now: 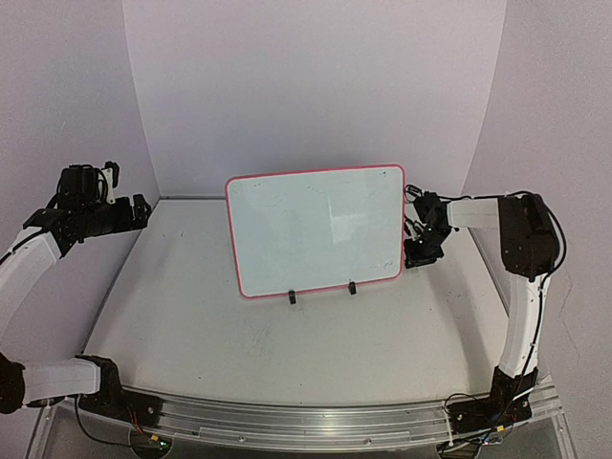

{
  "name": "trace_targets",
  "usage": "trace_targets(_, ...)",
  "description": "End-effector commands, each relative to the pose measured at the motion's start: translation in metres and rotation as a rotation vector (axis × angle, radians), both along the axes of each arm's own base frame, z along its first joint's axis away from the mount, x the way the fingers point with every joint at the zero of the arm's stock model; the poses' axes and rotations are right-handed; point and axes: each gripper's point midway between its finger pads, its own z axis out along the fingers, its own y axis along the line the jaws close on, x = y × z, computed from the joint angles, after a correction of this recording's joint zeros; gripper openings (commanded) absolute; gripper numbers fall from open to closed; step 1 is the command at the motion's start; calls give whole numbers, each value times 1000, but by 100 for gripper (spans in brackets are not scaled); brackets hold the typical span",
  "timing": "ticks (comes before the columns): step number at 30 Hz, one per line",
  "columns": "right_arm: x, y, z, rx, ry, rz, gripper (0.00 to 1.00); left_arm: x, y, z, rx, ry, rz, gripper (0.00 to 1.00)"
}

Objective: Write a sentence on the whiteboard
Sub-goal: Pick up the whiteboard marker from the center of the board.

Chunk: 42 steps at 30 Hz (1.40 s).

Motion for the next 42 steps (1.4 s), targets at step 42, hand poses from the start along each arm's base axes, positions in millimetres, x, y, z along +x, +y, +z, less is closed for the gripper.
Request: trace_targets(42, -45, 7, -5, 80, 35, -87, 33, 1, -10, 4, -40, -18, -43, 99)
